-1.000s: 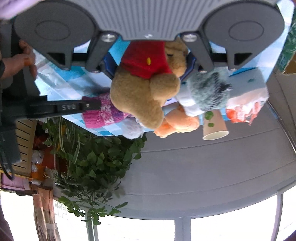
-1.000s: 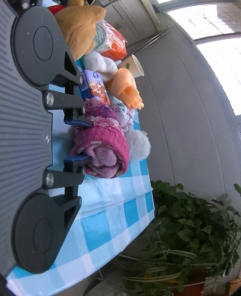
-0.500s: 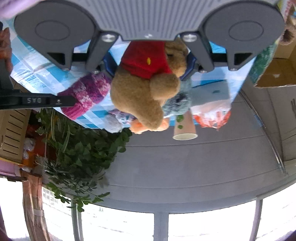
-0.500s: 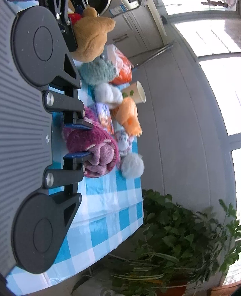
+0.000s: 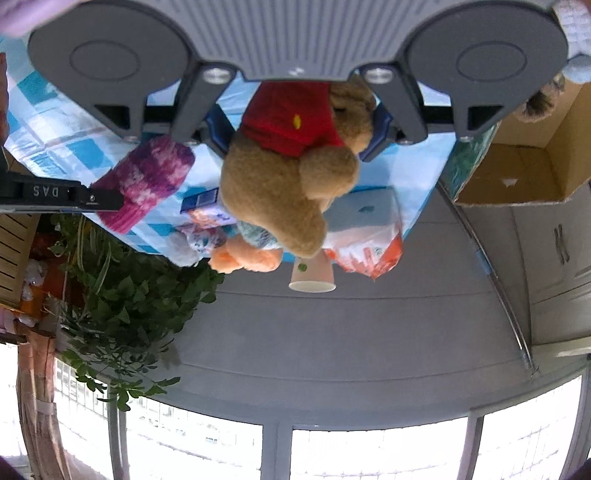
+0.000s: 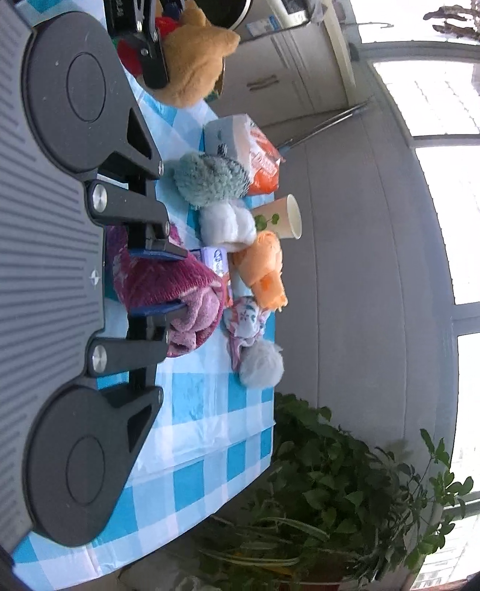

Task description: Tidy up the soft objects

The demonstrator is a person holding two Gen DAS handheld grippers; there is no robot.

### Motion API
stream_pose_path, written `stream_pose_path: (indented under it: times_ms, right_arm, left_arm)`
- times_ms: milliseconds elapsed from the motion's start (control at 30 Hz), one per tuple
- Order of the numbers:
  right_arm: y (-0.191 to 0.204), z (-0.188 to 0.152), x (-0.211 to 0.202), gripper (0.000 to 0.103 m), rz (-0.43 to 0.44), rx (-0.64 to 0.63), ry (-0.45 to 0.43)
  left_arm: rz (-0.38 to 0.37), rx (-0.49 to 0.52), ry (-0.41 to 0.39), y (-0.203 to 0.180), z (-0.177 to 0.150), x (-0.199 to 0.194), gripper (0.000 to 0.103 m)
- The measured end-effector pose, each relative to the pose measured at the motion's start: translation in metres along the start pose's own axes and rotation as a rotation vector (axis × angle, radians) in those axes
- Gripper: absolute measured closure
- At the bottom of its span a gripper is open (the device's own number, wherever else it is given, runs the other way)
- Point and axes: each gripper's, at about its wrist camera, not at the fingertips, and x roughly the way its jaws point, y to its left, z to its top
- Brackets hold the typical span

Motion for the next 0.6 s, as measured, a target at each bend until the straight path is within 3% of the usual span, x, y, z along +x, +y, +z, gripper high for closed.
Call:
stream_pose_path:
  times_ms: [33, 67, 100, 133, 167, 400, 533, 600]
  right_arm:
    - [0.000, -0.001, 0.002, 0.060, -0.016, -0.002, 0.003]
    - [0.000, -0.003, 0.001, 0.042, -0.029, -0.001, 0.004]
    - [-0.002, -0.005, -0.001, 0.029, -0.035, 0.009, 0.010]
    - [-0.004, -0.008, -0.001, 0.022, -0.040, 0.023, 0.019]
    - [-0.006, -0.011, -0.001, 0.005, -0.052, 0.033, 0.024]
    - [-0.018, -0.026, -0.001, 0.000, -0.084, 0.119, 0.060]
    - [-0.005, -0.026, 0.004, 0.000, -0.095, 0.065, 0.059]
    - [-0.011, -0.026, 0.006, 0.000, -0.084, 0.121, 0.061]
  left_arm:
    - [0.001, -0.003, 0.004, 0.002, -0.002, 0.000, 0.032]
    - [0.002, -0.006, 0.006, 0.003, -0.003, 0.000, 0.032]
    - [0.002, -0.010, 0.009, 0.005, -0.003, 0.000, 0.032]
    - [0.002, -0.013, 0.010, 0.007, -0.004, 0.000, 0.032]
    - [0.000, -0.015, 0.010, 0.008, -0.004, 0.000, 0.032]
    - [-0.008, -0.023, 0.018, 0.010, -0.007, 0.003, 0.032]
    - [-0.021, -0.021, 0.026, 0.007, -0.007, 0.006, 0.032]
    - [-0.027, -0.020, 0.025, 0.005, -0.007, 0.007, 0.032]
